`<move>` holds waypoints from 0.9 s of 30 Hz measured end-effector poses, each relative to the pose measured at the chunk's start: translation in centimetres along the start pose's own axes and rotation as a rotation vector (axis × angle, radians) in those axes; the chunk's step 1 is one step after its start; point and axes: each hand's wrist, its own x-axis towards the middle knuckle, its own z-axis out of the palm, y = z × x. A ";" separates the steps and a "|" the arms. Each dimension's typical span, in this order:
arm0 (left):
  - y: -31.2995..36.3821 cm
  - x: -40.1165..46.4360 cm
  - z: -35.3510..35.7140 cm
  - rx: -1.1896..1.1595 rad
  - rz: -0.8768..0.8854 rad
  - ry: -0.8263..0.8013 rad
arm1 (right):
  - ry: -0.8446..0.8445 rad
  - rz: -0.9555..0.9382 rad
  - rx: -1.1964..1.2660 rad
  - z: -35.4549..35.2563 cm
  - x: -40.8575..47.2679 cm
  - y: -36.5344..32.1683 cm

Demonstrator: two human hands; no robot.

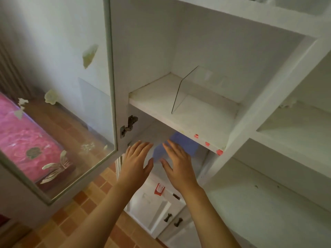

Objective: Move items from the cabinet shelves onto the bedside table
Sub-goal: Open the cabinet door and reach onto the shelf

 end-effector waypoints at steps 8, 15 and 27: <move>-0.7 1.5 4.2 0.063 0.007 -0.013 | -0.103 0.007 -0.029 1.4 1.1 2.2; -1.1 1.9 6.2 0.114 0.084 0.015 | -0.147 -0.005 -0.001 2.6 1.6 2.7; -3.6 -2.0 1.9 0.222 0.026 0.019 | -0.096 -0.029 0.057 3.2 0.9 1.8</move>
